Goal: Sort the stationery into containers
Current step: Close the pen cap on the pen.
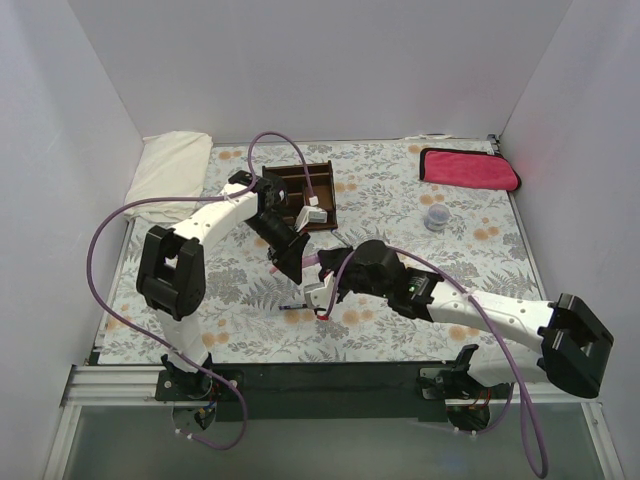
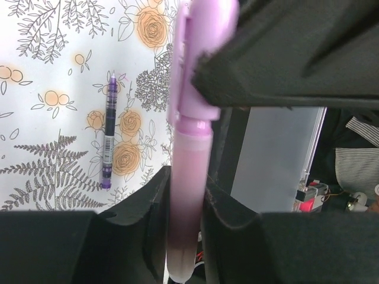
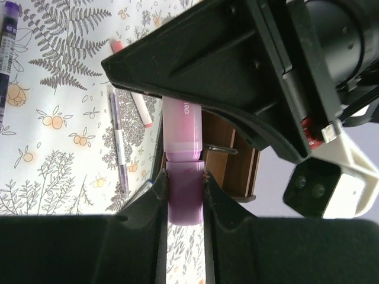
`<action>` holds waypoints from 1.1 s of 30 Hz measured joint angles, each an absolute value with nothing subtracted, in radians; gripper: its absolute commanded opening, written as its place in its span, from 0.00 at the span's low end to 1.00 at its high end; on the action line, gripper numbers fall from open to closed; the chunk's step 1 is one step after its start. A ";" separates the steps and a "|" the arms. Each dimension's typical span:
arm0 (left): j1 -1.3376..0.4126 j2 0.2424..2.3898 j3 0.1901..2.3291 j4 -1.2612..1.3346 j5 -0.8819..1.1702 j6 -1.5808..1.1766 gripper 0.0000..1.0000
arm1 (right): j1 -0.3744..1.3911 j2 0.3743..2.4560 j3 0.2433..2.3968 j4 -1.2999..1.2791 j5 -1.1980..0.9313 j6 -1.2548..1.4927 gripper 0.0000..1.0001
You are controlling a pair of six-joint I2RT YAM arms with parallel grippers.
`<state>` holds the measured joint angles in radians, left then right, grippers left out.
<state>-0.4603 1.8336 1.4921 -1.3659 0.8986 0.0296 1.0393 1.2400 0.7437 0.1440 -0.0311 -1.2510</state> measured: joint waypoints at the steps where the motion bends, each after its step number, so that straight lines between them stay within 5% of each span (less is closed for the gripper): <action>1: -0.461 1.836 1.493 -1.365 0.897 0.030 0.27 | 1.039 1.238 0.740 0.146 -0.035 -1.261 0.01; 5: -0.461 1.848 1.493 -1.362 0.889 0.030 0.25 | 1.044 1.227 0.736 0.156 -0.052 -1.287 0.01; 9: -0.460 1.848 1.493 -1.380 0.901 0.038 0.00 | 1.039 1.225 0.736 0.150 -0.041 -1.302 0.01; 33: -0.463 1.880 1.573 -1.439 0.926 0.017 0.00 | 1.029 1.227 0.747 0.133 -0.046 -1.300 0.01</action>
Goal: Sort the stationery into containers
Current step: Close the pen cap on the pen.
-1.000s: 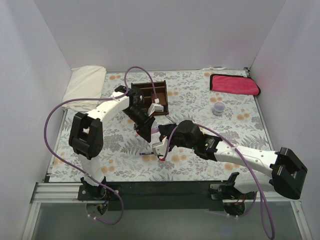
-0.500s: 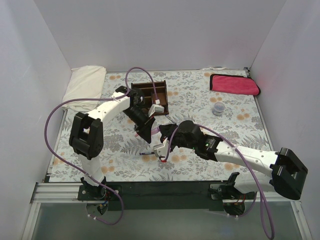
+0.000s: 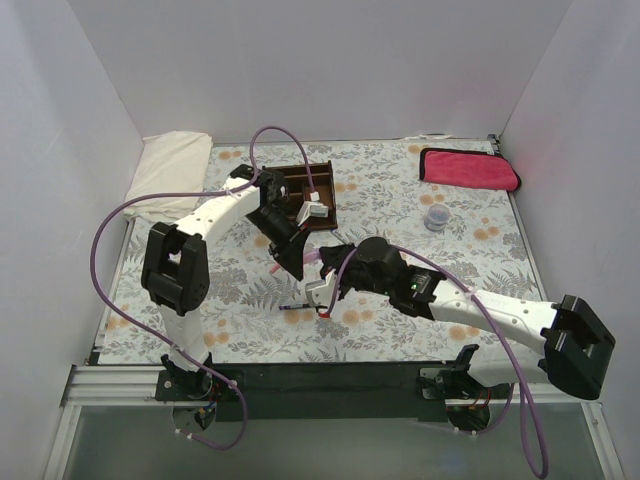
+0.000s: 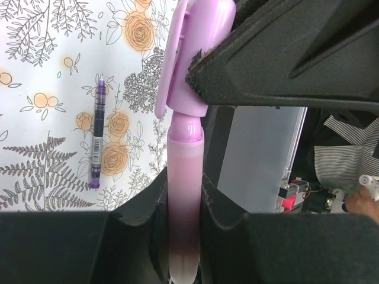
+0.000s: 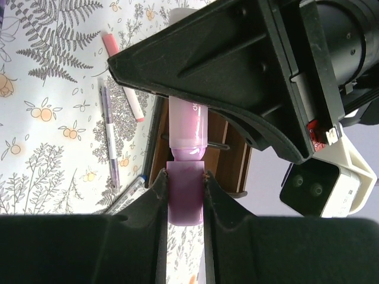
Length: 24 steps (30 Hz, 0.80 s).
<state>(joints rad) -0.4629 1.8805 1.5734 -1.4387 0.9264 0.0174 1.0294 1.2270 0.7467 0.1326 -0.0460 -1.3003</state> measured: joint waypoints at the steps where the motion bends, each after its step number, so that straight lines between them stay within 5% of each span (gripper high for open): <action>1: -0.462 1.880 1.574 -1.440 0.929 0.017 0.00 | 1.029 1.228 0.752 0.128 -0.044 -1.285 0.01; 24: -0.457 1.950 1.592 -1.489 1.009 0.008 0.00 | 0.988 1.256 0.778 0.151 -0.089 -0.984 0.01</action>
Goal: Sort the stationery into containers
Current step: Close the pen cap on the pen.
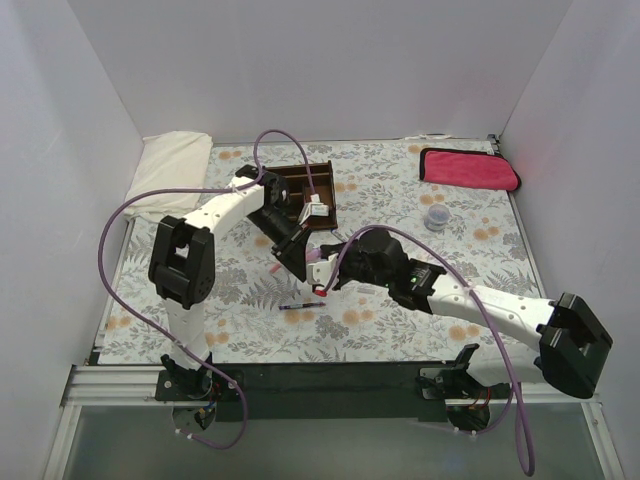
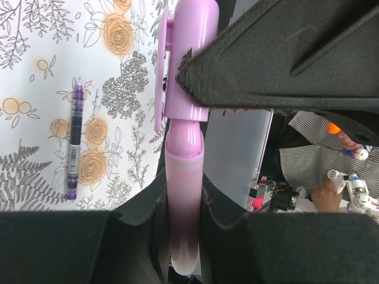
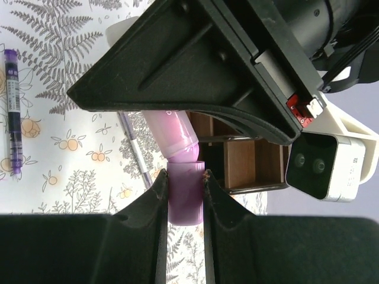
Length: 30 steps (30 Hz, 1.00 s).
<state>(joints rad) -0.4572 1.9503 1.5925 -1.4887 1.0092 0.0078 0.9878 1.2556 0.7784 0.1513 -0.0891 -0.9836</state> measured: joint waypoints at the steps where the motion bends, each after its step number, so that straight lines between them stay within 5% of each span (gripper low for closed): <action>1: -0.457 1.946 1.592 -1.491 1.014 0.007 0.00 | 0.985 1.253 0.781 0.152 -0.099 -0.986 0.01; 30: -0.489 1.813 1.444 -1.502 1.031 0.086 0.00 | 0.949 1.242 0.920 -0.191 -0.437 -1.696 0.01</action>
<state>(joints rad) -0.4889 1.8133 1.4437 -1.5017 1.0309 0.0864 0.9489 1.2419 0.9195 -0.1913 -0.4366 -1.6962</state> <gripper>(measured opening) 0.164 0.255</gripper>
